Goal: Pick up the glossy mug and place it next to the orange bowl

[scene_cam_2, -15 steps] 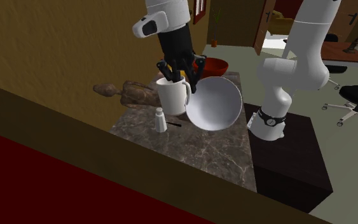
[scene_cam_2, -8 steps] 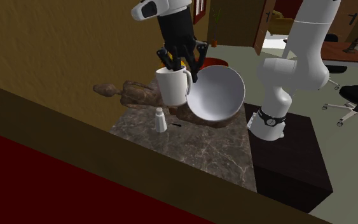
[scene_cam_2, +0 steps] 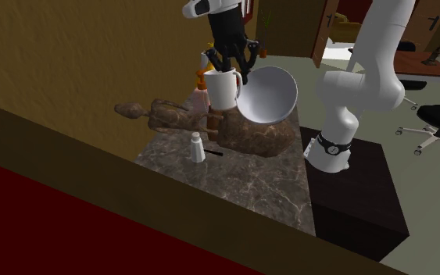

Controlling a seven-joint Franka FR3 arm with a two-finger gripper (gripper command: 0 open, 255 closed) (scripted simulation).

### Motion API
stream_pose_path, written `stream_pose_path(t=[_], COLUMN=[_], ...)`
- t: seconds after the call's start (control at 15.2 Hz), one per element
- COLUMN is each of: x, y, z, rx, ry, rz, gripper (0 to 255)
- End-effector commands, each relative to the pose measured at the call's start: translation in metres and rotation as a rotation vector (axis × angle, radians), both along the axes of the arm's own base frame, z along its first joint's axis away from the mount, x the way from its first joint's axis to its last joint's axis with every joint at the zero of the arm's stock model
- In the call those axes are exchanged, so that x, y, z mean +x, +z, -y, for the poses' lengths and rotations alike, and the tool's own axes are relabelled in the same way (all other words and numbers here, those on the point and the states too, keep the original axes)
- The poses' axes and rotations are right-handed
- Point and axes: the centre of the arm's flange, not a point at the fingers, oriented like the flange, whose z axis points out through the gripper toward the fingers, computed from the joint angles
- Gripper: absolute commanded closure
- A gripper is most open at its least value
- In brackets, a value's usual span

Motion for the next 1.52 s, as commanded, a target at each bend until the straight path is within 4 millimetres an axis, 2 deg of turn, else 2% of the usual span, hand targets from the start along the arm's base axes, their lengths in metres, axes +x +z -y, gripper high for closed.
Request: stream_pose_path(t=[0.0, 1.45], x=[-0.026, -0.312], y=[0.001, 0.002], z=[0.003, 0.056], rx=[0.0, 0.0], ry=[0.001, 0.001], rz=[0.0, 0.0], gripper=[255, 255])
